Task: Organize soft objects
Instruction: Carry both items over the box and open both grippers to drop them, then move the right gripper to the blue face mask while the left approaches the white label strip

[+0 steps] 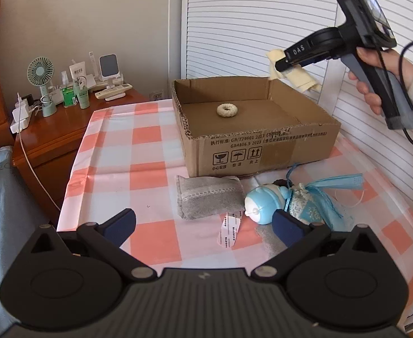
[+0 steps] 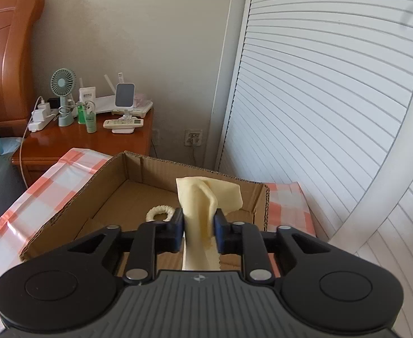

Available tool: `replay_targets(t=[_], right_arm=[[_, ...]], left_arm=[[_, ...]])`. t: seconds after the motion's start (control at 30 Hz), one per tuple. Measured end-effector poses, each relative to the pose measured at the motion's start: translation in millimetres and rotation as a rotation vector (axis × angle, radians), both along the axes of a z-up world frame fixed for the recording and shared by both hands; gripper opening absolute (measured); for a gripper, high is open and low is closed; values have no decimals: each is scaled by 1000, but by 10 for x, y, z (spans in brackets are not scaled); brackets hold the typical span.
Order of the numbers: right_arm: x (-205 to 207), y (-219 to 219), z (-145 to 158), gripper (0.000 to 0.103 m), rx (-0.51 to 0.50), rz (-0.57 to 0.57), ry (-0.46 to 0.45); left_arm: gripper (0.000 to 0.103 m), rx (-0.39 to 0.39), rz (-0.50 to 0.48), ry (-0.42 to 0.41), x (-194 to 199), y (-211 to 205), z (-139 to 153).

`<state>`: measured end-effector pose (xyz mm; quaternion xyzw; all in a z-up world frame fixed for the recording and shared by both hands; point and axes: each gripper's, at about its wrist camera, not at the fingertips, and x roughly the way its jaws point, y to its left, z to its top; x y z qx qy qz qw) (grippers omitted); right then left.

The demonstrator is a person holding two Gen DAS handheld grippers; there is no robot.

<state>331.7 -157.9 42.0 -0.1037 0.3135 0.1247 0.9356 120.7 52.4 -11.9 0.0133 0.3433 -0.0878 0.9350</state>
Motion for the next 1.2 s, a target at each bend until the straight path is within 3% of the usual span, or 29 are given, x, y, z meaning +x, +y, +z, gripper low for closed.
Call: replay_targets(t=[0.03,0.07,0.1,0.13,0.23,0.43,0.67,0.9,1.2], right_arm=[[55,9,-6,66,-5,-16,-1],[88,16,-11,86,-10,-29,-11],[90,11,-15,99,-11,-40,-27],[80,2,-15,103,-4,-46,-35],[2,-64,-18,103,39,-43,-20],[-311,-115,-39,103,30,-65,14],[-931,-197,-140,103,29,-71,49],[-1535,-191,-431,103,-43,-65,53],[-1753,-126,-836,103,-97,-57,135]], left_arm=[[102,3,-2,-2,-8,-1,-6],[102,4,-5,-4,-23,-2,-20],[102,6,-7,-1,-29,-3,-23],[102,9,-9,0,-31,-2,-24],[102,11,-12,2,-33,-1,-29],[102,-7,-21,-5,-85,-11,0],[102,23,11,-12,-174,8,5],[102,35,25,-12,-252,45,-32],[102,46,18,1,-279,1,-75]])
